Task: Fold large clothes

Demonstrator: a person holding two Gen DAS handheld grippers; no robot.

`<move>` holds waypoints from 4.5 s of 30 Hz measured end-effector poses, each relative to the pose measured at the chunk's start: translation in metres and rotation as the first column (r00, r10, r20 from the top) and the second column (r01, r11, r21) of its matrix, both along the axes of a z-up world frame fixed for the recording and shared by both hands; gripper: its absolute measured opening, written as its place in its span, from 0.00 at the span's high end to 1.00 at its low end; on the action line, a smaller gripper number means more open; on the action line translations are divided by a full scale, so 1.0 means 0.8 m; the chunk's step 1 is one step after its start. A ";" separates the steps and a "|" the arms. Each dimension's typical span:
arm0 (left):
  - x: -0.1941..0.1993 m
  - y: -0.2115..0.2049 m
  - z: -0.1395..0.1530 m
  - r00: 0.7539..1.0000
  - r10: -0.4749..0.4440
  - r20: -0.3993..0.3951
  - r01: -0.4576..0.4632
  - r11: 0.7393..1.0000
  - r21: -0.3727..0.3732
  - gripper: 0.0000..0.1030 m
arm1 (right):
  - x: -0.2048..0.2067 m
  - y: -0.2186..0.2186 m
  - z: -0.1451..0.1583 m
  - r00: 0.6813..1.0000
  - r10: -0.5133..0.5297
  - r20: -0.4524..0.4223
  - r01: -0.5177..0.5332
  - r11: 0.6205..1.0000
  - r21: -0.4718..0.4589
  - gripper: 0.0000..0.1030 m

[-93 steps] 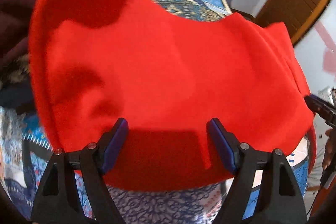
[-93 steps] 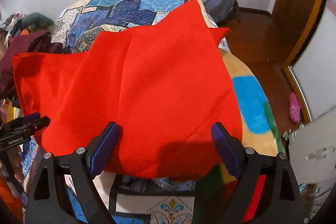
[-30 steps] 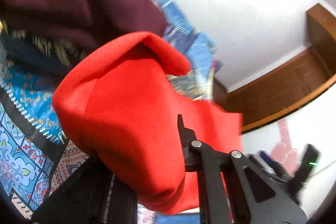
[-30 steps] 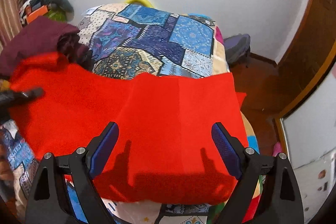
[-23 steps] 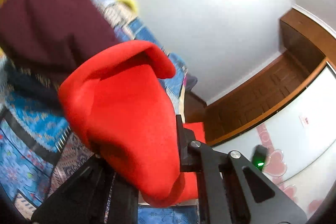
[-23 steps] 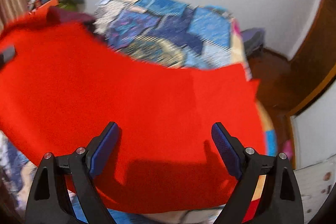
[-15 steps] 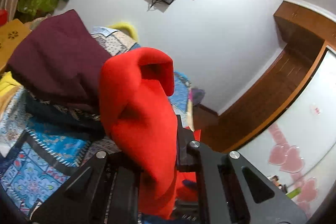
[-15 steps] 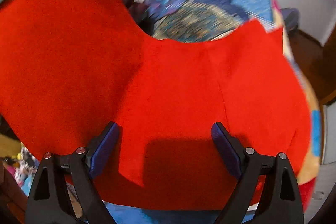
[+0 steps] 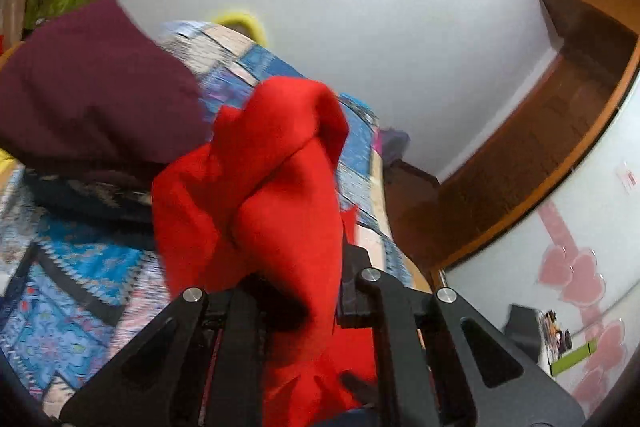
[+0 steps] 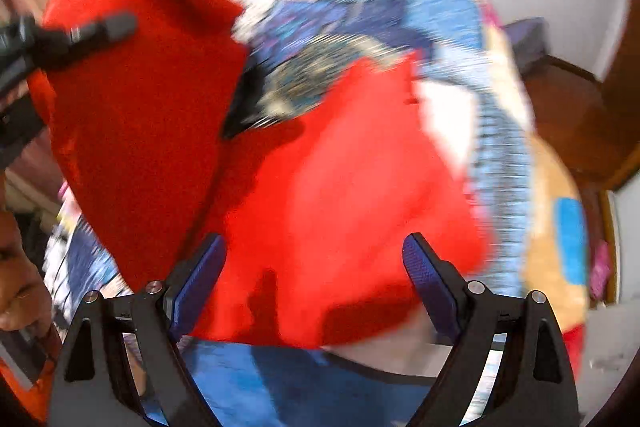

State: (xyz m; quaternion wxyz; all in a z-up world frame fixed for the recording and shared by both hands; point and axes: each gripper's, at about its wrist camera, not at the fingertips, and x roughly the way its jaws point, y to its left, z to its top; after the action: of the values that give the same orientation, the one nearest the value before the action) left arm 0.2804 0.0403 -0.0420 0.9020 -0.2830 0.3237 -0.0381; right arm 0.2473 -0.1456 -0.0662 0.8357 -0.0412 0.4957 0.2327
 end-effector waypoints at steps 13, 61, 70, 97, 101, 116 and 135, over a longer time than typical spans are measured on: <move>0.052 -0.183 -0.115 0.858 -0.410 -0.309 0.451 0.889 0.073 0.80 | 0.003 -0.153 0.016 0.959 -0.283 0.026 0.283 0.959 0.021 0.14; -0.049 -0.042 -0.128 0.916 -0.250 -0.313 0.352 0.876 0.329 0.34 | 0.016 -0.116 -0.008 0.974 -0.227 0.014 0.228 0.969 -0.098 0.08; -0.035 0.032 -0.114 0.957 -0.071 -0.280 0.154 0.945 0.287 0.34 | 0.045 -0.057 0.031 0.994 -0.100 0.048 0.100 0.995 0.004 0.08; 0.059 0.040 -0.241 0.871 -0.294 -0.394 0.124 0.907 -0.403 0.07 | 0.129 -0.091 -0.101 0.869 -0.027 -0.494 0.179 0.948 0.264 0.30; 0.061 0.044 -0.236 0.882 -0.264 -0.389 0.104 0.917 -0.386 0.26 | 0.131 -0.086 -0.103 0.833 -0.024 -0.553 0.218 0.932 0.288 0.57; 0.033 0.052 -0.055 0.939 -0.281 -0.199 0.270 0.959 -0.081 0.68 | 0.101 -0.036 0.007 0.910 -0.006 -0.413 0.147 0.940 0.309 0.82; 0.027 0.323 0.177 0.991 -0.100 0.083 0.089 0.987 0.134 0.67 | 0.153 0.218 0.165 0.978 0.207 -0.027 -0.163 0.837 0.522 0.82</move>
State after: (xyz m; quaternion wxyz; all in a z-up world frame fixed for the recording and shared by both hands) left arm 0.3022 0.2983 0.0997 0.9294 -0.2059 0.2978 -0.0723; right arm 0.3695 0.0284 0.0661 0.7683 0.1467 0.4426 0.4384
